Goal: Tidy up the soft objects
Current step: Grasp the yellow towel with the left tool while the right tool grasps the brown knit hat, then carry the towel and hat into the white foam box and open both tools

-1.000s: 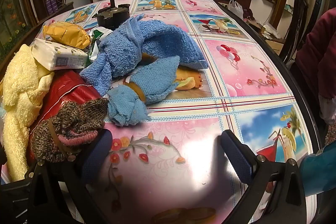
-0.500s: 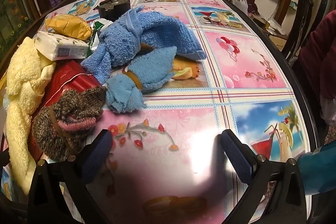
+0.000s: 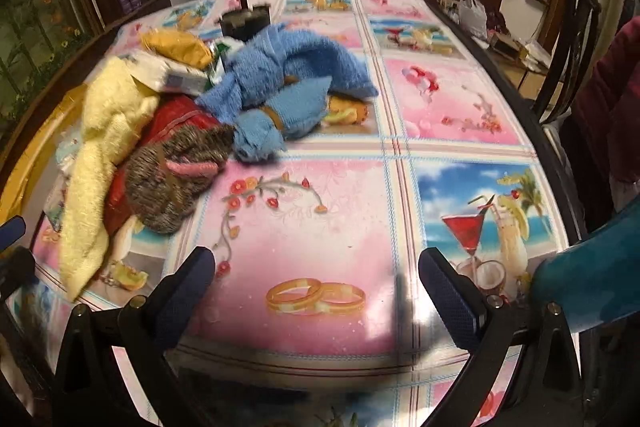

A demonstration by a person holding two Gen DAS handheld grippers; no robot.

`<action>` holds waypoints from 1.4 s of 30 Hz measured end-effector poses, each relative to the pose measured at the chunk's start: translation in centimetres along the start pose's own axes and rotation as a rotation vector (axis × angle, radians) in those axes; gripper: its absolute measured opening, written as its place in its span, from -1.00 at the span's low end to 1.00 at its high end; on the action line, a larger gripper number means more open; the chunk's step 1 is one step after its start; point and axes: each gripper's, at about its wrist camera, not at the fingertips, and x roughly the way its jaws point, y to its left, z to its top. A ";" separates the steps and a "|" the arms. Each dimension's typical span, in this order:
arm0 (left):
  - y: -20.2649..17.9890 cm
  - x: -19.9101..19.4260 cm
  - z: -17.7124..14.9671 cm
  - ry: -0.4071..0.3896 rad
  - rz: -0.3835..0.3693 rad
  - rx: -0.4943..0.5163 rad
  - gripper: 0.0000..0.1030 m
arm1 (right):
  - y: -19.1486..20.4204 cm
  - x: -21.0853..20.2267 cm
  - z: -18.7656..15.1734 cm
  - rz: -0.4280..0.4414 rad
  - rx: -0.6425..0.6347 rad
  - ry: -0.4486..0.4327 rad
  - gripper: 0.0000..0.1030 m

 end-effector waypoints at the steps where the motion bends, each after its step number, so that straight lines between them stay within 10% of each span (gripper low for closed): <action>1: 1.1 -0.8 -0.2 -0.023 0.020 -0.020 0.78 | 0.1 -1.5 -0.1 0.008 0.001 -0.070 0.97; 4: 4.0 -2.2 -0.4 -0.059 0.090 -0.051 0.78 | 0.4 -4.0 0.1 0.024 0.015 -0.231 0.99; 17: 0.8 0.9 -1.4 0.066 -0.016 0.031 0.78 | 7.5 3.8 3.4 0.214 -0.030 0.050 0.45; 22: -0.2 1.7 0.7 0.070 -0.068 -0.001 0.78 | 6.8 4.6 2.8 0.270 0.024 0.083 -0.07; 42: -3.3 10.5 8.2 0.127 -0.003 -0.065 0.78 | 5.2 3.6 1.3 0.296 -0.011 0.047 0.03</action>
